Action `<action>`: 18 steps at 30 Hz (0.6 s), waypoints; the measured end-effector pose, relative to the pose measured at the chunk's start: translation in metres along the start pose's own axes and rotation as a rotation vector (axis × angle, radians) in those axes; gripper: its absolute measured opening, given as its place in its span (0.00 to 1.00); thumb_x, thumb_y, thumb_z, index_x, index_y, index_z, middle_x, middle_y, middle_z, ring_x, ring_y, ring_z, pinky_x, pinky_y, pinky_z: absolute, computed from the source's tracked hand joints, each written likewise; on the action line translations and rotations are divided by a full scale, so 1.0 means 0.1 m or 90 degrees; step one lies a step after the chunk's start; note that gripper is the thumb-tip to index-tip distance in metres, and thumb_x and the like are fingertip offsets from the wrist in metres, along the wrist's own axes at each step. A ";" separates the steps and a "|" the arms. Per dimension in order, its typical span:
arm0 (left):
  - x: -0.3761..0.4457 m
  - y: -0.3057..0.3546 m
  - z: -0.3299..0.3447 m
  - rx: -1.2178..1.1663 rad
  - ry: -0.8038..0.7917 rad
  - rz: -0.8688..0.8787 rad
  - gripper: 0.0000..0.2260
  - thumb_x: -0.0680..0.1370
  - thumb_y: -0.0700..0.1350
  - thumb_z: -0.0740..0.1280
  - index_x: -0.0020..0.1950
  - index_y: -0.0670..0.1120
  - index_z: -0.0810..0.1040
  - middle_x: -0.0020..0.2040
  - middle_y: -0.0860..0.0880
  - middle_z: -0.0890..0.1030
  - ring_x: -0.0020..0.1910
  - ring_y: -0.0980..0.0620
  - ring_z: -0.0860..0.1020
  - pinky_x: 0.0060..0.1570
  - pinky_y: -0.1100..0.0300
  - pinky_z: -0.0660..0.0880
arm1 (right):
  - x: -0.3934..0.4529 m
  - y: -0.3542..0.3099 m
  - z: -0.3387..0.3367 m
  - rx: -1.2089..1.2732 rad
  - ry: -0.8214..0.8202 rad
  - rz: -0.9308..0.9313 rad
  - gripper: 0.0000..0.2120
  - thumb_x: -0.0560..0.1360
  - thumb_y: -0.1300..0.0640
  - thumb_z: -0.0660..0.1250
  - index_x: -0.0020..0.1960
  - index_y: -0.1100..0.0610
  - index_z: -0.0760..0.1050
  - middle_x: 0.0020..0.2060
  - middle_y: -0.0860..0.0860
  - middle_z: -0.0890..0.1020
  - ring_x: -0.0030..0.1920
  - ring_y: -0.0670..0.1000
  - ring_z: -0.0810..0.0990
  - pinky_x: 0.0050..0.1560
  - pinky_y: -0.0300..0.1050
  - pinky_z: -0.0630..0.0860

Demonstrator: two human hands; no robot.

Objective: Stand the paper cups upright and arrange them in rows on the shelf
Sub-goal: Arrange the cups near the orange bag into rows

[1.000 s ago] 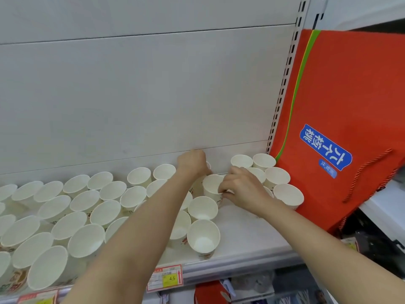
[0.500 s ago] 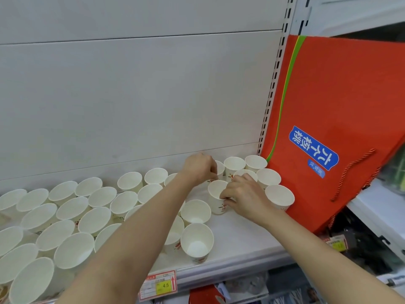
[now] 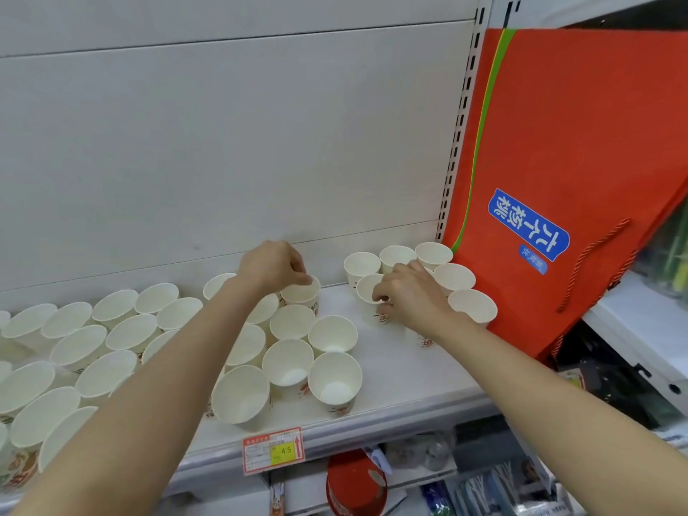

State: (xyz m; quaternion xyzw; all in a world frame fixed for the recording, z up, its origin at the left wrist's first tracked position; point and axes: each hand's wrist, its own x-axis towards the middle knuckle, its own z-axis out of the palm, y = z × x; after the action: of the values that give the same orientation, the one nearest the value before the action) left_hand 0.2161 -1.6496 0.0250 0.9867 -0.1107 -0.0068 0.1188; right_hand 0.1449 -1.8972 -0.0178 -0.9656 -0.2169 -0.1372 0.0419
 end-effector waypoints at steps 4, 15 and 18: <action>-0.14 -0.11 -0.02 -0.023 0.023 -0.017 0.01 0.69 0.51 0.73 0.39 0.55 0.84 0.37 0.58 0.82 0.42 0.55 0.80 0.39 0.61 0.75 | 0.09 -0.11 0.02 0.092 0.092 -0.054 0.05 0.67 0.54 0.74 0.42 0.53 0.82 0.36 0.48 0.81 0.42 0.54 0.75 0.43 0.45 0.62; -0.22 -0.46 -0.14 -0.038 0.086 -0.124 0.01 0.72 0.49 0.72 0.42 0.54 0.84 0.37 0.57 0.83 0.35 0.56 0.80 0.32 0.64 0.68 | 0.80 -0.64 0.16 0.044 -0.033 -0.182 0.05 0.69 0.59 0.72 0.44 0.53 0.82 0.38 0.49 0.81 0.44 0.53 0.70 0.39 0.45 0.63; -0.14 -0.41 -0.06 -0.004 0.053 -0.118 0.07 0.71 0.54 0.72 0.45 0.54 0.84 0.43 0.54 0.84 0.43 0.51 0.81 0.39 0.60 0.72 | 0.81 -0.54 0.17 0.037 -0.039 -0.130 0.06 0.69 0.61 0.68 0.42 0.54 0.82 0.35 0.51 0.81 0.44 0.53 0.71 0.39 0.44 0.59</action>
State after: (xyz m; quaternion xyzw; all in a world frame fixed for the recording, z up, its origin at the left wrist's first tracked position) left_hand 0.2112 -1.6063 0.0209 0.9918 -0.0139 0.0229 0.1250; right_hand 0.1965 -1.8132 -0.0099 -0.9406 -0.3191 -0.1049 0.0493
